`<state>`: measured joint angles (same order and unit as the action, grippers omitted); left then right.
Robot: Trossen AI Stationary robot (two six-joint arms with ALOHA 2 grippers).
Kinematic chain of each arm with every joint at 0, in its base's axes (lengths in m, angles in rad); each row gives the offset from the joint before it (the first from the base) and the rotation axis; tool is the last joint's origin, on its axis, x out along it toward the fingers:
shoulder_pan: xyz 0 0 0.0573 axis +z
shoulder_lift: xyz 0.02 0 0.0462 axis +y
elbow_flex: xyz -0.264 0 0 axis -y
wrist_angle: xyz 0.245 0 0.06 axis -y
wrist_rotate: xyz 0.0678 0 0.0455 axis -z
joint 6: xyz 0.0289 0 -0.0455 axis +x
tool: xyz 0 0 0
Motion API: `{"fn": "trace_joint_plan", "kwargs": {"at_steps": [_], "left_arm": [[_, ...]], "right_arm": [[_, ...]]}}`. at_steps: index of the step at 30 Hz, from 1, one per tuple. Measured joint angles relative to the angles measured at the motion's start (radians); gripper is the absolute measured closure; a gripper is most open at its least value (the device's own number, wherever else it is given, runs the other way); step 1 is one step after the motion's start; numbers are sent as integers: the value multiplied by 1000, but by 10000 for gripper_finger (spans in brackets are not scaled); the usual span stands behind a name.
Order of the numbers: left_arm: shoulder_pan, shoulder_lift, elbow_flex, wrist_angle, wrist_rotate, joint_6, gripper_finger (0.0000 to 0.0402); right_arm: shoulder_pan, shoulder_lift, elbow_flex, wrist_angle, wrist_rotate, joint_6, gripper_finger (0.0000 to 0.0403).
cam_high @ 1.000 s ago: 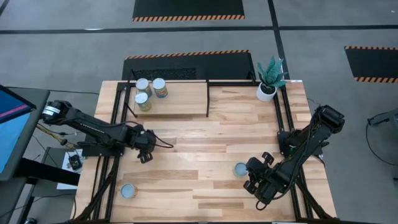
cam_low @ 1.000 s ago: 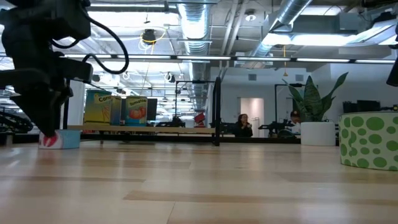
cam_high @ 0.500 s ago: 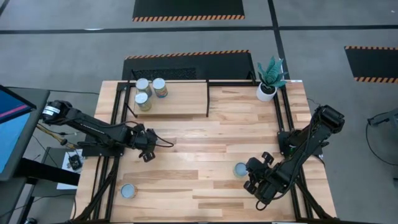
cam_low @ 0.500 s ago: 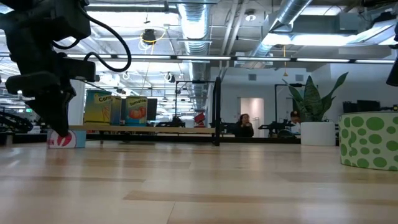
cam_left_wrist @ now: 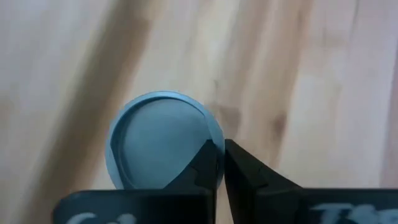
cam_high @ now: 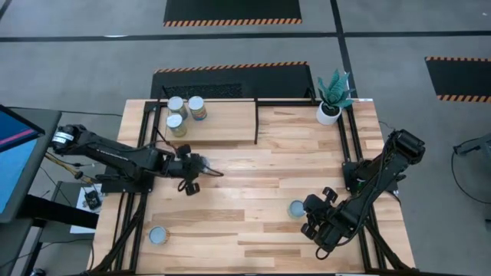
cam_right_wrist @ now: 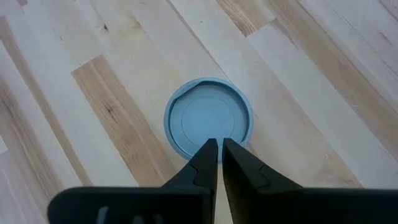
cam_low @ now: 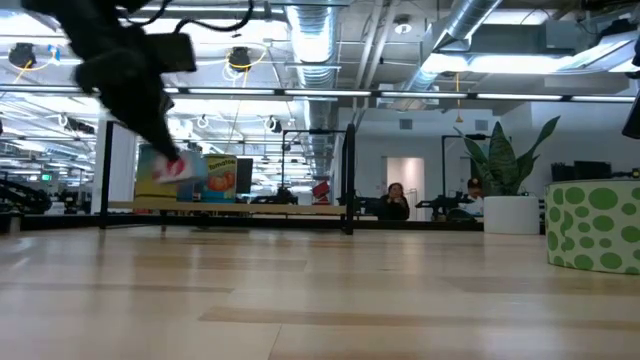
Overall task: Pick and place cans onto a shelf
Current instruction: Put the tuna can on the shelf
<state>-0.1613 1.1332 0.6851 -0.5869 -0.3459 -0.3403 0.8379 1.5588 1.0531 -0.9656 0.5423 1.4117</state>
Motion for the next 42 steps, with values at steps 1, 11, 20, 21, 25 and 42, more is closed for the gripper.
{"fn": "trace_joint_plan", "kwargs": {"at_steps": [1, 11, 20, 21, 25, 42], "left_arm": [[27, 0, 15, 15, -2, 36, 401], [351, 216, 242, 104, 128, 451, 401], [536, 561, 550, 1, 273, 676, 401], [550, 595, 582, -16, 287, 685, 401], [586, 706, 690, -55, 312, 716, 401], [652, 802, 823, -139, 316, 743, 351]], "right_arm": [[0, 0, 0, 0, 0, 1, 354], [0, 0, 0, 16, -1, 1, 354], [0, 0, 0, 28, -20, -6, 354], [0, 0, 0, 29, -24, -6, 354], [0, 0, 0, 28, -27, -14, 354], [0, 0, 0, 32, -27, -33, 354]]}}
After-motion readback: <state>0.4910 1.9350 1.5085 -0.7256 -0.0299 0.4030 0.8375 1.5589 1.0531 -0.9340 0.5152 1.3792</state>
